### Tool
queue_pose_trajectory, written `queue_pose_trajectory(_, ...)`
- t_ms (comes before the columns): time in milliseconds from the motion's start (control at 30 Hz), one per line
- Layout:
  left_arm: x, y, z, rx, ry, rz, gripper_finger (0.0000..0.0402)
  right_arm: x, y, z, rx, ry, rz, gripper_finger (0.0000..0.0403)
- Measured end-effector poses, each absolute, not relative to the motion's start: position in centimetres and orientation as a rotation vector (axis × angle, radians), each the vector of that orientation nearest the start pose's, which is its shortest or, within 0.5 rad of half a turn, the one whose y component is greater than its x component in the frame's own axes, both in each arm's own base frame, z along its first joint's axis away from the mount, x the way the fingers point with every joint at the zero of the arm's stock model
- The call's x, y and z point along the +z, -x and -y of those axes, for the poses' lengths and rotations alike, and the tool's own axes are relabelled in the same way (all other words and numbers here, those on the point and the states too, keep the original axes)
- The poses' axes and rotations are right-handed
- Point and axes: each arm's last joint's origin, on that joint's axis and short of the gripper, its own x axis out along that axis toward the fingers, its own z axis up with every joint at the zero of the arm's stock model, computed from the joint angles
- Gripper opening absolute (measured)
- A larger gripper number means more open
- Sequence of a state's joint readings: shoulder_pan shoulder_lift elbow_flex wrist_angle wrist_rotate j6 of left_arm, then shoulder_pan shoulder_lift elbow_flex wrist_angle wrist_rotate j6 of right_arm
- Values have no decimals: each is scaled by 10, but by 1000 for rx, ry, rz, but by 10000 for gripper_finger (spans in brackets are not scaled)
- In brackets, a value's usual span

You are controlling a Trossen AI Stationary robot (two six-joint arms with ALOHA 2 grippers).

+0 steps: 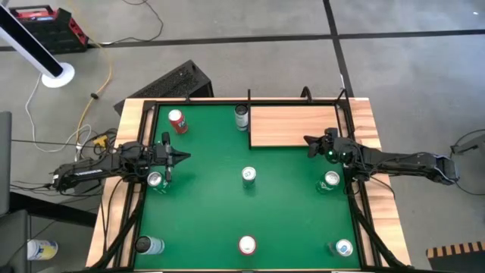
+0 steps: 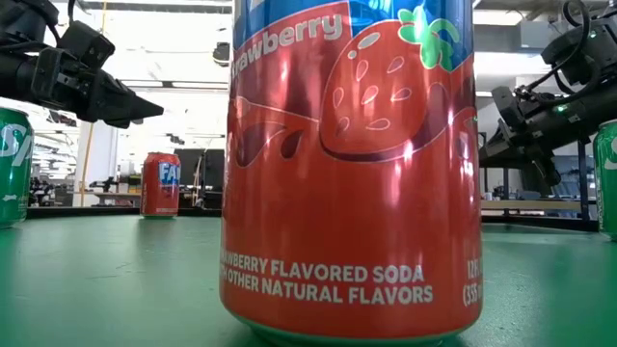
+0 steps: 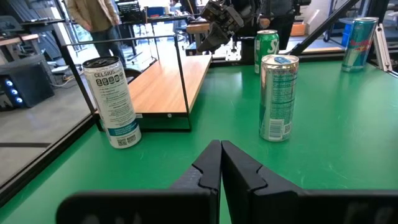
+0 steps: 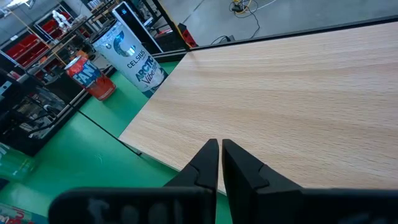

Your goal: Place canned beverage on shelf

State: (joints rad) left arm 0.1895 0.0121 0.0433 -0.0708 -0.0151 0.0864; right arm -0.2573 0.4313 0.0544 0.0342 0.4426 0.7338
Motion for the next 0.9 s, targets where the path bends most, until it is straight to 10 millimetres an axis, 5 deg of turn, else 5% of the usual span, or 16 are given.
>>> queue_pose_trajectory(667,171,-94,-18,203,-74,-45,0,148,-111,42,-787,-664,-78,48)
queue_pose_trajectory(900,171,-94,-18,204,240,-7,0,148,-111,42,-786,-664,-78,48)
